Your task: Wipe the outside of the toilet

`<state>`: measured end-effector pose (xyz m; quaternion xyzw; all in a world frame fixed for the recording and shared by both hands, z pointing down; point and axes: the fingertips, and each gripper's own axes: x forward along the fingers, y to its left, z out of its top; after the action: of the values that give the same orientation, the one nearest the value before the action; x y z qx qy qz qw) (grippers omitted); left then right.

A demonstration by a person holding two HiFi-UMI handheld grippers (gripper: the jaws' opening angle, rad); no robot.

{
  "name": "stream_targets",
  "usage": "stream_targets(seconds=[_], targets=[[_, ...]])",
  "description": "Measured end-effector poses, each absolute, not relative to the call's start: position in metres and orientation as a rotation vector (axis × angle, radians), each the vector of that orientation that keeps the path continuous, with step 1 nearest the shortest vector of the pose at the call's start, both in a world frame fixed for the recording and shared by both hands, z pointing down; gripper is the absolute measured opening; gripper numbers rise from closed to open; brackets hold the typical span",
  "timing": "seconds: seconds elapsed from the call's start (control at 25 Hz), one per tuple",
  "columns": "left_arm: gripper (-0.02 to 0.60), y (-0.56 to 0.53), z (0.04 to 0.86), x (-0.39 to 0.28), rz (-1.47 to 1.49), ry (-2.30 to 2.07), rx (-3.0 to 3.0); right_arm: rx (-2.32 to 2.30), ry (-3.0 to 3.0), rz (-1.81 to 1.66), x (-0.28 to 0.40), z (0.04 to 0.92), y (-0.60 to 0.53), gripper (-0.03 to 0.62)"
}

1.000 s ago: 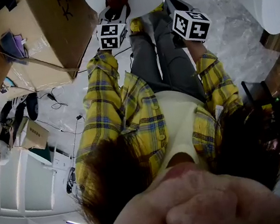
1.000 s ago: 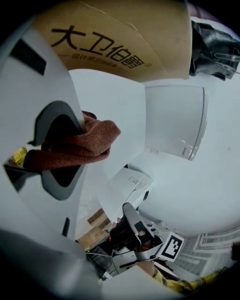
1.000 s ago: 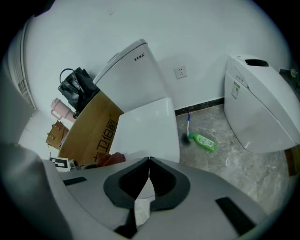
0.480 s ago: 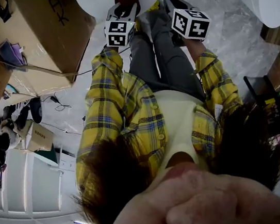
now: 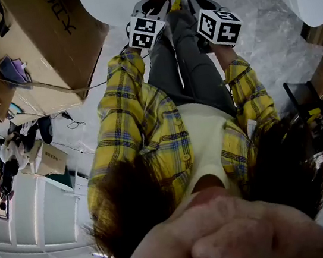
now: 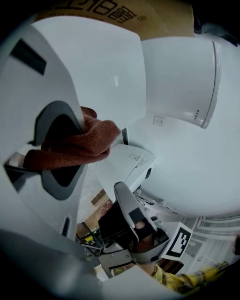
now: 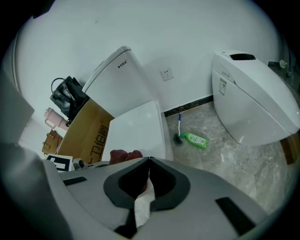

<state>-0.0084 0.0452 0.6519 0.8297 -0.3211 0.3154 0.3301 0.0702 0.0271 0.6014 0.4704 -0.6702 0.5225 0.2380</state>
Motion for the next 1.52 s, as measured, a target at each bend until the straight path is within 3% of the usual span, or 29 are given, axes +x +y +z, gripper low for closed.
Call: stream_targets(seconds=[0.6,1.52], targets=[[0.098,0.033,0.634,0.034,0.747,-0.75,2.228,1.333,-1.827,1.428,0.081,0.597,0.022,0.026],[0.098,0.001,0.535,-0.019,0.478,-1.018,2.168,1.348,-1.951,1.331,0.056,0.534,0.001,0.026]])
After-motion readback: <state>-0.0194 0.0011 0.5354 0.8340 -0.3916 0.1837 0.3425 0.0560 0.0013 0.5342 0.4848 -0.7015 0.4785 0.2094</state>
